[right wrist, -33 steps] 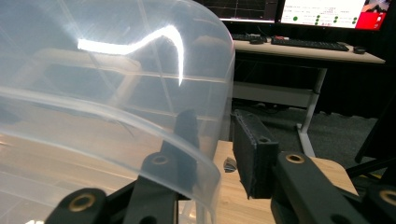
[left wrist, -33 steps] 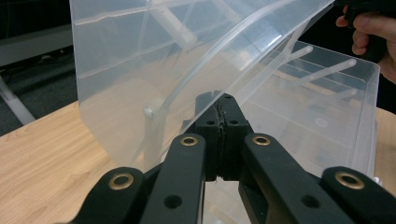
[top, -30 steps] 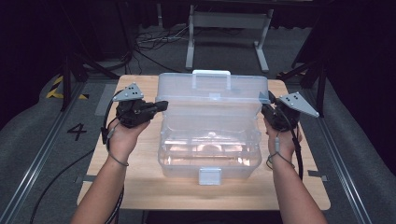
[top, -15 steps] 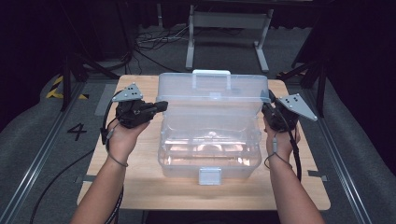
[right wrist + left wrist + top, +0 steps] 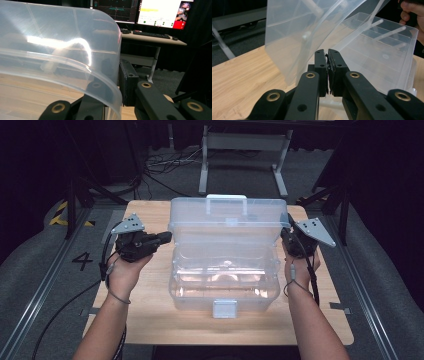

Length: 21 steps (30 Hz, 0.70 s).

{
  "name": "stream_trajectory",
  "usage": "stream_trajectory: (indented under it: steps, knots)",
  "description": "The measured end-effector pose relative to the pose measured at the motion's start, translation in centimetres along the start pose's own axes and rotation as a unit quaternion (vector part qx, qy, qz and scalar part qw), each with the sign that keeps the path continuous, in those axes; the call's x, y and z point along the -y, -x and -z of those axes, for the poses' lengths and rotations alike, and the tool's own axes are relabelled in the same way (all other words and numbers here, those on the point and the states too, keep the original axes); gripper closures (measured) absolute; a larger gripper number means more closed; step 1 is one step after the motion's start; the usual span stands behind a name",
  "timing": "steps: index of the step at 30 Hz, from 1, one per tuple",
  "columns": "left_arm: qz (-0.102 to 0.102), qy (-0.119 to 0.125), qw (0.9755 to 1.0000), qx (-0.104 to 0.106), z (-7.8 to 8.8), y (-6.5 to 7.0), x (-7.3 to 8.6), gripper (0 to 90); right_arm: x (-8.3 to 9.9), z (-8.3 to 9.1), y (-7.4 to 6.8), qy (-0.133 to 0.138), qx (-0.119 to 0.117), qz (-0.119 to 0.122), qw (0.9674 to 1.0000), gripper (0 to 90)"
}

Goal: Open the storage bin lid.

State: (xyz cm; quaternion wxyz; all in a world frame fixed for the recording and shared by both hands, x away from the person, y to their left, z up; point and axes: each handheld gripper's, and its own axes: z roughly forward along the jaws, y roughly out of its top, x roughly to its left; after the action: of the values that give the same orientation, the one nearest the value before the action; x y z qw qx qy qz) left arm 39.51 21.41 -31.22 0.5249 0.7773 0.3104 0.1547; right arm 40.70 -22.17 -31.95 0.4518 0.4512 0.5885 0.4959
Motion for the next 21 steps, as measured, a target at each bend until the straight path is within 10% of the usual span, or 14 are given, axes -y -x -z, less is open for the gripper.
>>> stream_trajectory:
  steps: [21]
  knots:
    - [0.030,-0.007,0.9988,-0.038,2.7,-0.6,2.2,85.5,-0.2,-2.9,0.9,0.018,-0.010,-0.005,0.9998,82.4]
